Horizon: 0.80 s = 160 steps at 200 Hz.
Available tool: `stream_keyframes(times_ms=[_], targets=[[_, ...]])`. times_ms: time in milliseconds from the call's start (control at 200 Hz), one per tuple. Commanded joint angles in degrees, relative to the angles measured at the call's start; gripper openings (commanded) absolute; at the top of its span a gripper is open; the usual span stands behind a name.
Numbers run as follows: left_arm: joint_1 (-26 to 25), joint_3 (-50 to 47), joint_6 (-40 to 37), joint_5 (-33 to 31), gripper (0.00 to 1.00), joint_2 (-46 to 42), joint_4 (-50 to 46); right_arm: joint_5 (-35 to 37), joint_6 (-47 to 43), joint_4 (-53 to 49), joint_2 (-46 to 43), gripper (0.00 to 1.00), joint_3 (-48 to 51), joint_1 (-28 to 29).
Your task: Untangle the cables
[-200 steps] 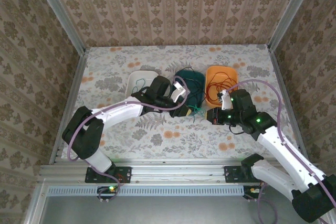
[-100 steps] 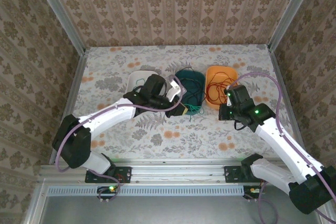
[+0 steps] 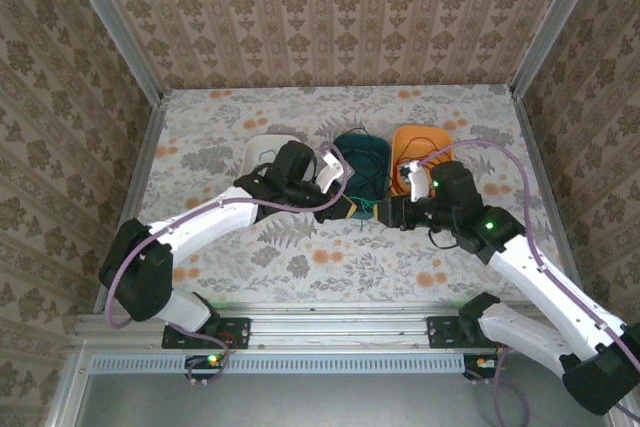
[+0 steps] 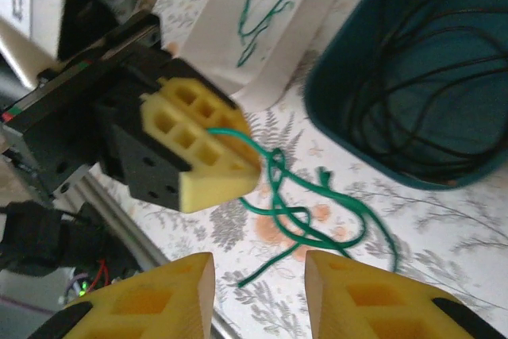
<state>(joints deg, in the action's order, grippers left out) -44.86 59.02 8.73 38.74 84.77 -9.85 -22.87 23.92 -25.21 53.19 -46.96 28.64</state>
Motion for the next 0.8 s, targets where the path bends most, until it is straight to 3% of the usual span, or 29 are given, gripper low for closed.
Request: stream_keyframes(times_ms=[0,470,795], targets=[[0.35,1.09,-0.12,0.02,0.0,-0.61,0.72,-2.61,-1.24,2.07,3.48,0.37,-2.5,0.71],[-0.47,1.17,0.58,0.67,0.0,-0.79,1.06,-0.42,-3.92,3.36,11.88,0.35,-4.57,1.54],[-1.06,1.6,0.56,1.31,0.0,-0.65,0.18,6.96,-6.7,1.09,11.51,0.35,-5.84,2.12]])
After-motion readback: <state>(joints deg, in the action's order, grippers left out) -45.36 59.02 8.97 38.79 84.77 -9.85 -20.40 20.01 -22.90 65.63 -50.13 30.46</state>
